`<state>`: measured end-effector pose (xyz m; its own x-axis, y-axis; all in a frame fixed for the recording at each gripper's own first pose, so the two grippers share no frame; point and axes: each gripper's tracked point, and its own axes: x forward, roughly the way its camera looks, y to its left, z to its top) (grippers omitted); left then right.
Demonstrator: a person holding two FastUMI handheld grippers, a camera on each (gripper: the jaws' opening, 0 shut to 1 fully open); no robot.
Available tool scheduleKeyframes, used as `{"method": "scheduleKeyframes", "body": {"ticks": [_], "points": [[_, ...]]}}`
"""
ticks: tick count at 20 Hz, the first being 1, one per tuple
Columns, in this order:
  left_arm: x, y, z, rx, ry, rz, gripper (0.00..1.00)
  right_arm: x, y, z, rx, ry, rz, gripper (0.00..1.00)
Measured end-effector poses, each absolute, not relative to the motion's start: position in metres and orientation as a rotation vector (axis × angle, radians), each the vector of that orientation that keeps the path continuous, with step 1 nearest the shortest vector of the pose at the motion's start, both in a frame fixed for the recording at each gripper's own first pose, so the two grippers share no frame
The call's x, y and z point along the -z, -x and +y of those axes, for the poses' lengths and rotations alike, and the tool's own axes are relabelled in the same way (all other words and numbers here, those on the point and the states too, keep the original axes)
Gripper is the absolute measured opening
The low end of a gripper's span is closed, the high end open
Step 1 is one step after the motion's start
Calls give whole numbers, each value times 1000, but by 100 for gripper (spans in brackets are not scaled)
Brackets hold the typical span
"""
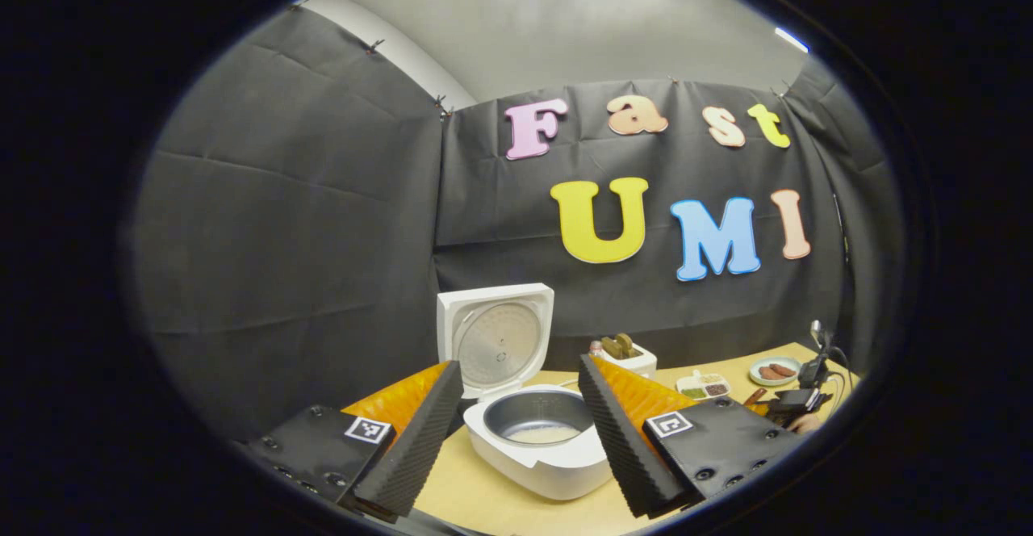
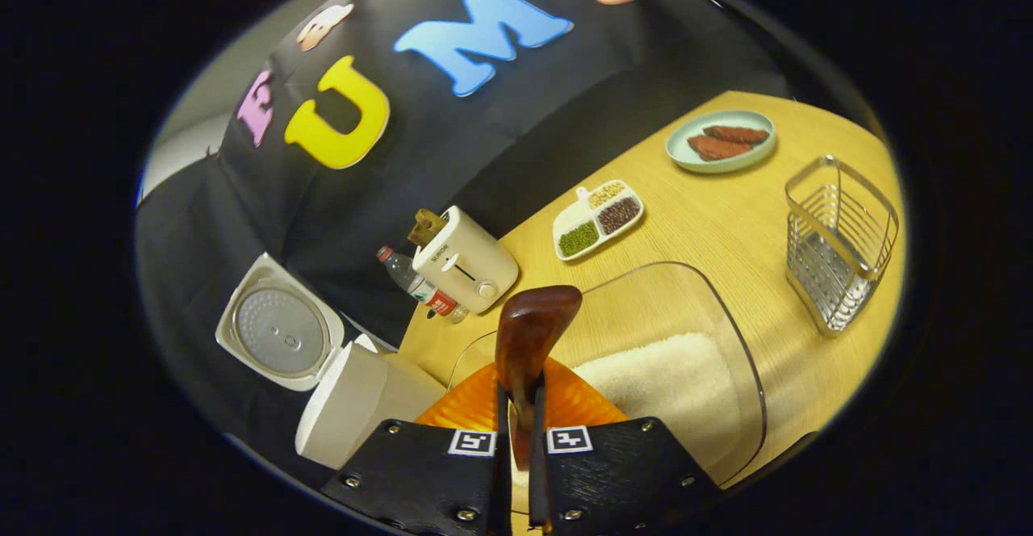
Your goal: Close the left gripper, press the button to open the rice cooker; take a wooden spoon from the chopstick holder with the right hand, scoop a spoonful of rice and pour it into the rice cooker, then put the wooden spoon back into the chopstick holder.
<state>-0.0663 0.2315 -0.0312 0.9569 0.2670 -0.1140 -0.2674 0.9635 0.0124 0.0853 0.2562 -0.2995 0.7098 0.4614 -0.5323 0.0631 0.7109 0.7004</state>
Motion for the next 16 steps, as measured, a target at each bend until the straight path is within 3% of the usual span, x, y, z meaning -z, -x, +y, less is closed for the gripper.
{"method": "scheduleKeyframes", "body": {"ticks": [11, 16], "points": [[24, 60, 221, -251, -4, 104, 97, 260, -92, 209, -172, -1071, 720, 8], [22, 60, 224, -254, 8, 87, 97, 229, -95, 218, -210, -1212, 711, 9]]}}
